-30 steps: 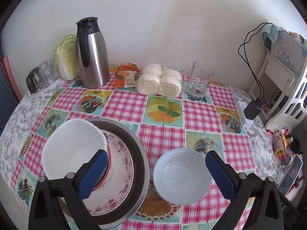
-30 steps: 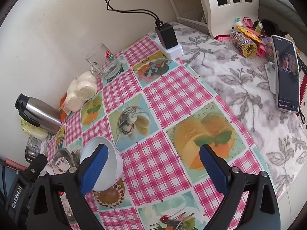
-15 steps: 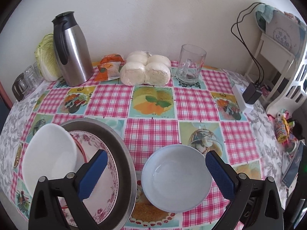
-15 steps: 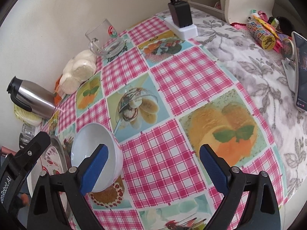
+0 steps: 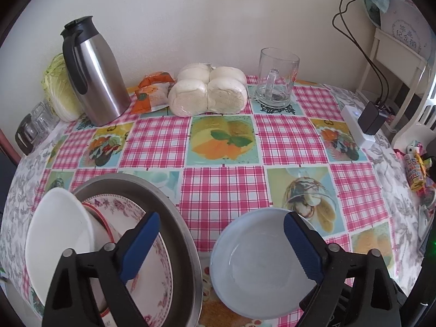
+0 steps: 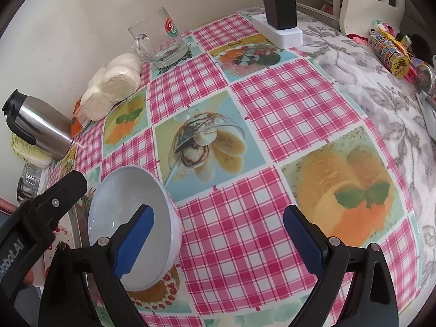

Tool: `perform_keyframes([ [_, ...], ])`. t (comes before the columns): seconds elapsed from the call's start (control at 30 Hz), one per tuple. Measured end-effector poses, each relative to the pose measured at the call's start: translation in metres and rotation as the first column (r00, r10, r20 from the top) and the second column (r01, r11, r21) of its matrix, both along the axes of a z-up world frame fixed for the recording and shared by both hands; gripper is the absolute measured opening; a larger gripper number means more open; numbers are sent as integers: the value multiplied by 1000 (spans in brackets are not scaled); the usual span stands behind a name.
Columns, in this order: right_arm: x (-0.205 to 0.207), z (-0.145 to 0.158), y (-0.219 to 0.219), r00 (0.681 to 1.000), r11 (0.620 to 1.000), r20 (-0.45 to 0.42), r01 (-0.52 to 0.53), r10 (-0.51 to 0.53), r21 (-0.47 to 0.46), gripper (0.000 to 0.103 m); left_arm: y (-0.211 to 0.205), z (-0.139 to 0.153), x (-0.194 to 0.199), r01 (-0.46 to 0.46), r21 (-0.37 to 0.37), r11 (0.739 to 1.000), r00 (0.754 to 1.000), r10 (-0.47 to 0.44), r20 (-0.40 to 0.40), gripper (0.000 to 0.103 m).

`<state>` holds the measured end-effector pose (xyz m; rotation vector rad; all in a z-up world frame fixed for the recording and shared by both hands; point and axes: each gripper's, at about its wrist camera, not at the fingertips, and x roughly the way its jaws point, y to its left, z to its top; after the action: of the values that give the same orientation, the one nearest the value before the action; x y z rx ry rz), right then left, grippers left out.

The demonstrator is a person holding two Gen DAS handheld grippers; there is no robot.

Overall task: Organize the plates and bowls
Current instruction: 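Close both grippers on the pale blue-white bowl's rim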

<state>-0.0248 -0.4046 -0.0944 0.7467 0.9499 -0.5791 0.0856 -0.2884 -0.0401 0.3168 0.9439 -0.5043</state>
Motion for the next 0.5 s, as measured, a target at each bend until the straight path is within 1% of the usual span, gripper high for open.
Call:
perform_keyframes([
  [0.1, 3, 0, 3, 1000, 1000, 18, -3, 3, -12, 96, -1, 1, 0, 7, 5, 1000, 1000, -7, 13, 90],
  [0.13, 4, 0, 4, 1000, 1000, 20, -11, 11, -17, 95, -1, 1, 0, 10, 10, 1000, 1000, -10, 21, 86],
  [0.2, 7, 0, 7, 999, 999, 25, -24, 25, -25, 86, -2, 1, -1, 18, 17, 1000, 1000, -18, 24, 84],
  [0.23, 9, -1, 8, 999, 999, 26, -27, 27, -22, 75, -2, 2, -1, 21, 15, 1000, 999, -22, 23, 84],
  [0.27, 10, -2, 8, 999, 999, 26, -30, 31, -14, 69, -3, 2, -2, 25, 12, 1000, 999, -25, 22, 81],
  [0.3, 11, -4, 9, 999, 999, 29, -35, 35, -4, 66, -3, 3, -2, 34, 7, 999, 999, -34, 20, 79],
  [0.37, 12, -7, 10, 999, 999, 31, -43, 43, 10, 51, -4, 3, -3, 46, 4, 999, 999, -46, 18, 76],
  [0.4, 12, -8, 11, 999, 999, 29, -46, 46, 13, 48, -5, 2, -4, 50, 4, 999, 999, -50, 15, 75],
  [0.43, 13, -9, 11, 998, 999, 30, -47, 47, 15, 43, -5, 1, -4, 56, 2, 998, 998, -56, 11, 70],
  [0.47, 13, -9, 11, 998, 999, 35, -45, 44, 18, 37, -6, 0, -4, 62, 0, 998, 998, -62, 1, 66],
  [0.5, 12, -10, 11, 998, 999, 48, -46, 45, 27, 34, -6, -1, -4, 66, -3, 998, 998, -66, -8, 65],
])
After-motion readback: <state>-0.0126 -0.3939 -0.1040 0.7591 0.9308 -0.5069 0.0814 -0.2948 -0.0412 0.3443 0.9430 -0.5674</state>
